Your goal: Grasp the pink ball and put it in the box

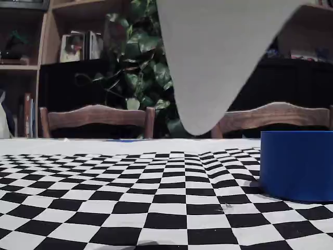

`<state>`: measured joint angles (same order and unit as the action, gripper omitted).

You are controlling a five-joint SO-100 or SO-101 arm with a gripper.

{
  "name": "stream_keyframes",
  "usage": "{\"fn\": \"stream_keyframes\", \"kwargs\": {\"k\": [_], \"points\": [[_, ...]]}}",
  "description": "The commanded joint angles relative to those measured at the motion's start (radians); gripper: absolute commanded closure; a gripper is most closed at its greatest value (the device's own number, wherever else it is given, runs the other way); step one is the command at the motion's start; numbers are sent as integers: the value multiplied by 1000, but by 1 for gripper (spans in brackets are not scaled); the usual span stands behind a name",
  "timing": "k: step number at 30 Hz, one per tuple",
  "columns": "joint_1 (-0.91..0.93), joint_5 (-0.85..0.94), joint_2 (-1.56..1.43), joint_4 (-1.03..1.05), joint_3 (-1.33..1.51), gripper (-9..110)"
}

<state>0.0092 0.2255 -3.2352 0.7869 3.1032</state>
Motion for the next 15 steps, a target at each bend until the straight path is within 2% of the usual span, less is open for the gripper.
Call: {"fn": "stream_keyframes", "kwargs": {"k": [1,15], "points": [[-3,-6,-17,25,5,101],[-2,-31,-17,46,5,101]]}}
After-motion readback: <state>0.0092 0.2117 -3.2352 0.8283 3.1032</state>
